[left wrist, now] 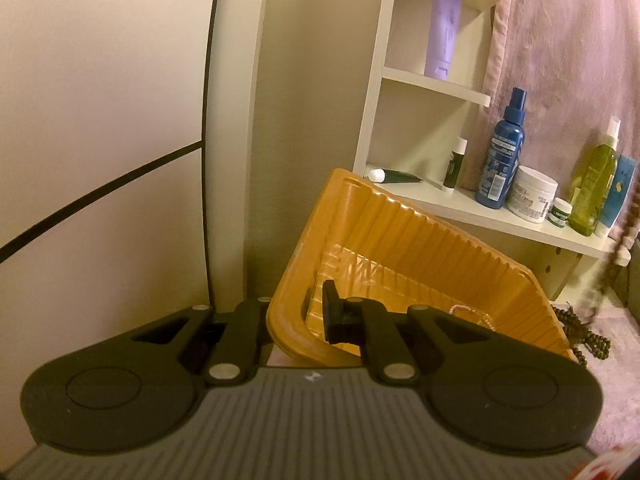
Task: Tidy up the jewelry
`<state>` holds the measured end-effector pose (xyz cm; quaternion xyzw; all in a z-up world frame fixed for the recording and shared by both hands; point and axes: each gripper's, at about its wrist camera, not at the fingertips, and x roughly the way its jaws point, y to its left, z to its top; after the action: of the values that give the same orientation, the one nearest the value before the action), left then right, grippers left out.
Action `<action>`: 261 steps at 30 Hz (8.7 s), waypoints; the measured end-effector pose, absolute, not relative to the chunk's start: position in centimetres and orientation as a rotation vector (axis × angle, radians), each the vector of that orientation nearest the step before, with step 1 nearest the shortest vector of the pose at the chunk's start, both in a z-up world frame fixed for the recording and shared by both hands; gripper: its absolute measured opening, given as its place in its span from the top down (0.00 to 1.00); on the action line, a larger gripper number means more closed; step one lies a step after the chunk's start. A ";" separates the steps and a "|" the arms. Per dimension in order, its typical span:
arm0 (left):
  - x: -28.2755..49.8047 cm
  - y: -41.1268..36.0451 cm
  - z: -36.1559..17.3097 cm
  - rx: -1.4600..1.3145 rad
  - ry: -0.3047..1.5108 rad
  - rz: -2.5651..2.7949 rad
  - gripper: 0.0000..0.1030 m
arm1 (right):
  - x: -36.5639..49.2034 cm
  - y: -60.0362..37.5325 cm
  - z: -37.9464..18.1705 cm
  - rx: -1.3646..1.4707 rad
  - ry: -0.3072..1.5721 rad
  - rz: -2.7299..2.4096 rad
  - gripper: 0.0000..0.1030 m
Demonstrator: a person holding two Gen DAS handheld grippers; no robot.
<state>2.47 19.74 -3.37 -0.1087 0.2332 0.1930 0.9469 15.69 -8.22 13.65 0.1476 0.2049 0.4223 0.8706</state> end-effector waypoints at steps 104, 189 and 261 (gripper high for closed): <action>3.8 20.1 -4.1 -0.221 0.525 0.416 0.90 | 20.2 -10.3 -8.5 -0.324 0.664 0.668 0.93; 3.0 20.3 -4.0 -0.245 0.530 0.377 0.90 | 17.2 -0.8 -0.1 0.205 0.798 0.819 0.47; 3.3 20.6 -4.2 -0.240 0.557 0.386 0.89 | 24.0 -10.3 -9.1 -0.163 0.808 0.651 0.30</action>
<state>3.28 20.65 -4.21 -0.1176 0.2728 0.1887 0.9360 24.01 -10.32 -9.06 -0.0776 0.3859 0.3106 0.8652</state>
